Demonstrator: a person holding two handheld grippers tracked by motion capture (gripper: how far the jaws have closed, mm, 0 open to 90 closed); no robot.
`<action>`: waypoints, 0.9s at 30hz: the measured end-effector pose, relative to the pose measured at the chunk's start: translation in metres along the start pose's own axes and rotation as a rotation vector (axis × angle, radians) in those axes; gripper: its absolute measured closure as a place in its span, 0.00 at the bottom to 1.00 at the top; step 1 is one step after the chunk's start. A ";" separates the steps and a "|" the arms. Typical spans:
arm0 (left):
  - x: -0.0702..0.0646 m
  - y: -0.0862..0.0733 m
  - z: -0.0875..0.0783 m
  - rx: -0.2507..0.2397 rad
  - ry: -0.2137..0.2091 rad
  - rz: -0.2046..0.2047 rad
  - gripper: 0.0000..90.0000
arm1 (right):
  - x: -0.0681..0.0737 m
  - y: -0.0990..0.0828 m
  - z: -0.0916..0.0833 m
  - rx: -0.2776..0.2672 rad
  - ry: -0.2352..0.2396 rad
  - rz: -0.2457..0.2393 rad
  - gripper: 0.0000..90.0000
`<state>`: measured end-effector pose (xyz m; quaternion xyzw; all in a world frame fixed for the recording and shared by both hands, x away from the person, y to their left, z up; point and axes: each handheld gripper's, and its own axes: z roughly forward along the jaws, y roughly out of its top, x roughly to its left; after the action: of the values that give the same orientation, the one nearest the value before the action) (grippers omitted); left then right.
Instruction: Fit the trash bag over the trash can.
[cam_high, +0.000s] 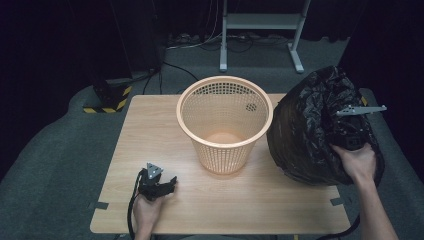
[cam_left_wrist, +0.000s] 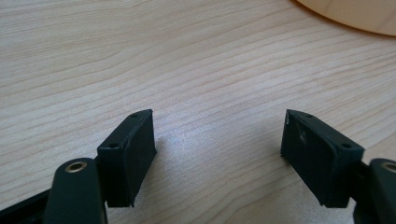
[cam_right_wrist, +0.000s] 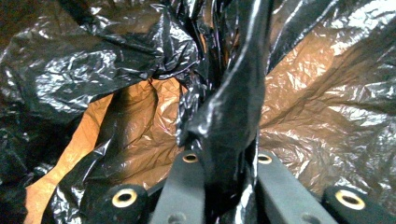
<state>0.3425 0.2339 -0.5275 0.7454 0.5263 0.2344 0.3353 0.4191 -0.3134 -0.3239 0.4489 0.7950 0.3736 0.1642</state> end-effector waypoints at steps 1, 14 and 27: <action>0.000 0.000 0.000 0.000 0.000 0.001 0.29 | 0.000 0.000 -0.001 -0.004 0.002 0.000 0.99; 0.000 0.000 0.000 -0.002 0.000 -0.002 0.29 | 0.004 0.010 -0.017 -0.030 0.013 -0.011 0.99; 0.000 0.000 0.000 -0.002 -0.001 -0.001 0.29 | 0.007 0.022 -0.028 -0.041 0.016 -0.031 0.99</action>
<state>0.3424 0.2336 -0.5276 0.7450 0.5263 0.2343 0.3362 0.4122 -0.3132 -0.2883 0.4301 0.7952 0.3910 0.1728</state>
